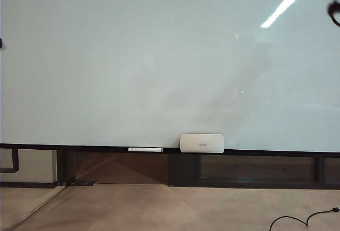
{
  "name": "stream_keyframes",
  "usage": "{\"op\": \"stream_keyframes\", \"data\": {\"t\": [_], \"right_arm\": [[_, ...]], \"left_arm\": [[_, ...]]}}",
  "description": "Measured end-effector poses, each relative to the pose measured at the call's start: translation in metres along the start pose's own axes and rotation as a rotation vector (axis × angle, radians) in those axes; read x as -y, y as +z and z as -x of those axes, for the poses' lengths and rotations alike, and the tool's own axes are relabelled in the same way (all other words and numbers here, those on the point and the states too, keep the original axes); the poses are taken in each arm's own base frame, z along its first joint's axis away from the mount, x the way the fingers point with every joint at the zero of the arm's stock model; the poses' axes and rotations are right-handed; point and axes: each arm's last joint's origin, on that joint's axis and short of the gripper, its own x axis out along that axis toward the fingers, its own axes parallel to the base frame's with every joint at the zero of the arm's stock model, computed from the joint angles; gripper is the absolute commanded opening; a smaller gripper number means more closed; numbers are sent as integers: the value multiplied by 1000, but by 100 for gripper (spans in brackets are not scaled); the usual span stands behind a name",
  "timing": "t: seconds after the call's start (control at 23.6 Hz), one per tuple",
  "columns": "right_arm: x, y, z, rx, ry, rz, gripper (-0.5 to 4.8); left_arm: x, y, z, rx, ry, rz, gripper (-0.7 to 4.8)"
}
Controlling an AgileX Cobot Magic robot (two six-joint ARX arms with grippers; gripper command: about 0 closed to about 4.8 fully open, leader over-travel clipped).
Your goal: Reach to the right to find the marker pen, pick it up, and write the number 12 on the whiteboard.
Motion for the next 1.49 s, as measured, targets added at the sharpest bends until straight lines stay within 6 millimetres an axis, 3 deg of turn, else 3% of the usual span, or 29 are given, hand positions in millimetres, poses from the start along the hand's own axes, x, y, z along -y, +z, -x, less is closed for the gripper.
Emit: {"op": "stream_keyframes", "data": {"t": [0.21,0.42,0.64,0.89,1.02,1.36,1.49], "right_arm": [[43,-12,-3,1,-99,-6,-2],[83,-30,-3,34,-209,-56,-2],[93,-26,-21,80,-233,-21,-2],[116,-31,-44,-7,-286,20,0],[140,-33,-61,-34,-275,24,-1],[174,-53,-72,-61,-306,13,0],[183,-60,-79,-55,-284,24,48]], "left_arm": [[-2,-6,-17,-65,-96,46,-5],[-6,13,-61,-51,-180,16,-5],[-17,18,-103,-93,-226,27,-5],[-21,20,-107,-57,-183,-15,-5],[-21,19,-107,-60,-172,-22,-5],[-22,19,-107,-62,-116,-30,-5],[-23,19,-107,-65,-100,-29,-5]]}}
